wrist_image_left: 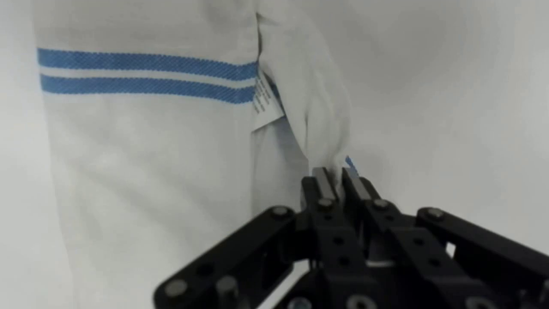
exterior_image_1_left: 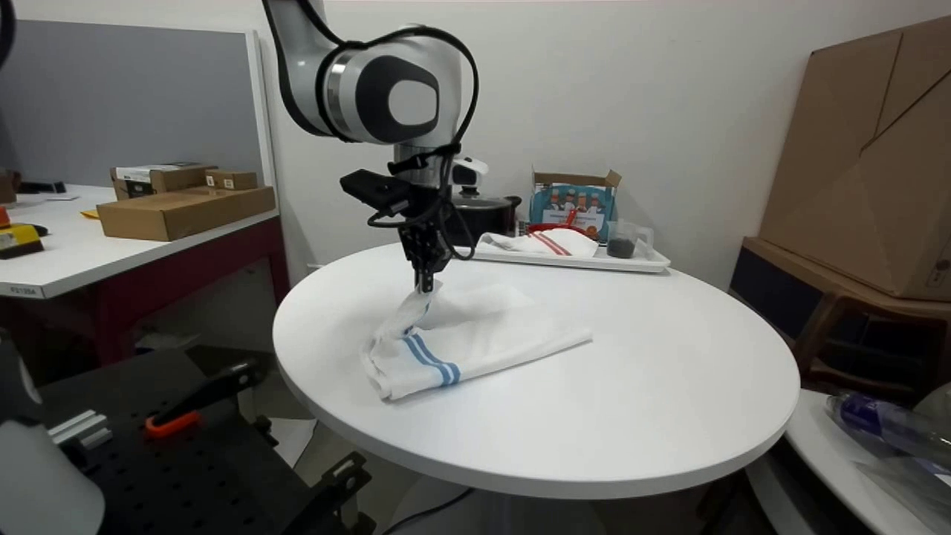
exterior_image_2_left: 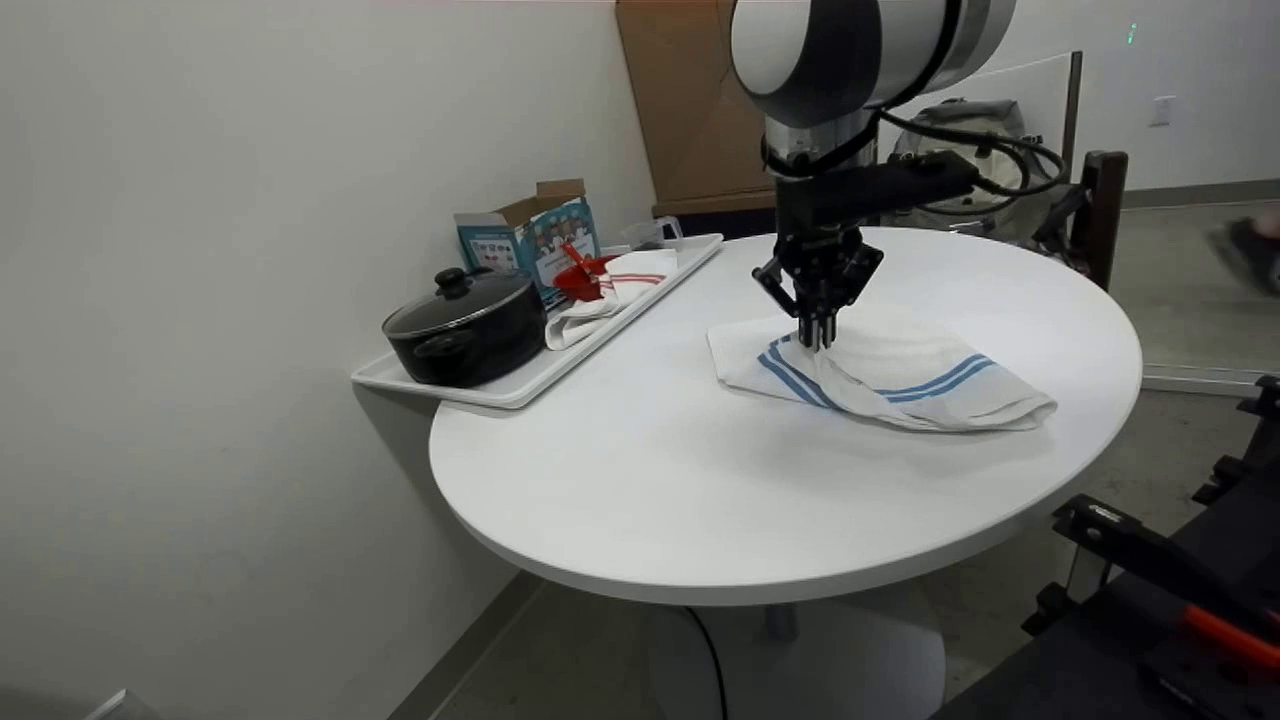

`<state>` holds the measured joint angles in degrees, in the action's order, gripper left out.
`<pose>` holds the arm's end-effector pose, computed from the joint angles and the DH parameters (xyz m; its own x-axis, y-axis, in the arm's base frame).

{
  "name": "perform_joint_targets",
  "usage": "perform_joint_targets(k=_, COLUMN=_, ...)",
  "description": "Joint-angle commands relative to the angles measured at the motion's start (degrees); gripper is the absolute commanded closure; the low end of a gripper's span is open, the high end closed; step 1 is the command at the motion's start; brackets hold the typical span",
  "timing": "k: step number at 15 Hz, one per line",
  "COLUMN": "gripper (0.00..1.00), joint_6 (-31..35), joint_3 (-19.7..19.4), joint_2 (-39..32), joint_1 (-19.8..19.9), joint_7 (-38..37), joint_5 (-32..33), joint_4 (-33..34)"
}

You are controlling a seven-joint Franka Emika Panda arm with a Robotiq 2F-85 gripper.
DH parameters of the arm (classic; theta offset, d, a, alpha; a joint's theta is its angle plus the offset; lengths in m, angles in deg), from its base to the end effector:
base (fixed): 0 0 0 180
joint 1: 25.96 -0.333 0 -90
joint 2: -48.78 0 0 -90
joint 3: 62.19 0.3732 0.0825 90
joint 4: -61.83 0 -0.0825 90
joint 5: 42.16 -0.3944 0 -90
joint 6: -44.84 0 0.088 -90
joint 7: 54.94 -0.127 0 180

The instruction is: Fold the towel on the table

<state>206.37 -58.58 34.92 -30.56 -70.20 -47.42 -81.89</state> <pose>0.4880 0.0672 0.2219 0.9761 -0.2113 0.0510 -0.2078 -0.9760 -0.0658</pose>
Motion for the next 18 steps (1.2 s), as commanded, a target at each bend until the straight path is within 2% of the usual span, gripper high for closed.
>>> perform_joint_targets(k=1, gripper=0.9, joint_6=0.7, joint_3=-0.9, joint_2=2.8, joint_1=0.8, joint_7=0.2, joint_5=-1.8, joint_4=-0.8)
perform_joint_targets(k=4, gripper=0.9, joint_6=-1.8, joint_3=-0.9, joint_2=5.7, joint_1=1.5, joint_7=1.5, joint_5=-1.7, joint_4=-0.9)
perform_joint_targets(k=6, gripper=0.9, joint_6=-1.4, joint_3=1.4, joint_2=9.0, joint_1=2.9, joint_7=7.3, joint_5=-5.3, joint_4=-3.4)
perform_joint_targets(k=7, gripper=0.9, joint_6=0.3, joint_3=3.5, joint_2=11.6, joint_1=4.1, joint_7=13.9, joint_5=-9.7, joint_4=-6.4)
perform_joint_targets(k=9, gripper=0.9, joint_6=2.1, joint_3=9.2, joint_2=15.2, joint_1=7.2, joint_7=22.0, joint_5=-16.2, joint_4=-10.4)
perform_joint_targets(k=10, gripper=0.9, joint_6=1.6, joint_3=10.2, joint_2=16.6, joint_1=7.0, joint_7=26.4, joint_5=-20.4, joint_4=-11.4)
perform_joint_targets(k=11, gripper=0.9, joint_6=1.2, joint_3=7.8, joint_2=17.9, joint_1=3.4, joint_7=30.7, joint_5=-24.9, joint_4=-12.7)
perform_joint_targets(k=12, gripper=0.9, joint_6=-0.1, joint_3=7.3, joint_2=19.4, joint_1=2.4, joint_7=34.8, joint_5=-29.2, joint_4=-13.6)
perform_joint_targets(k=13, gripper=0.9, joint_6=-1.0, joint_3=7.8, joint_2=21.2, joint_1=3.0, joint_7=39.4, joint_5=-34.2, joint_4=-14.9)
perform_joint_targets(k=15, gripper=0.9, joint_6=-2.2, joint_3=2.7, joint_2=25.1, joint_1=1.8, joint_7=47.2, joint_5=-44.0, joint_4=-17.3)
perform_joint_targets(k=16, gripper=0.9, joint_6=-1.8, joint_3=1.8, joint_2=21.8, joint_1=3.5, joint_7=51.0, joint_5=-49.1, joint_4=-14.1)
perform_joint_targets(k=18, gripper=0.9, joint_6=-1.8, joint_3=-1.5, joint_2=22.4, joint_1=6.1, joint_7=56.8, joint_5=-57.3, joint_4=-14.7)
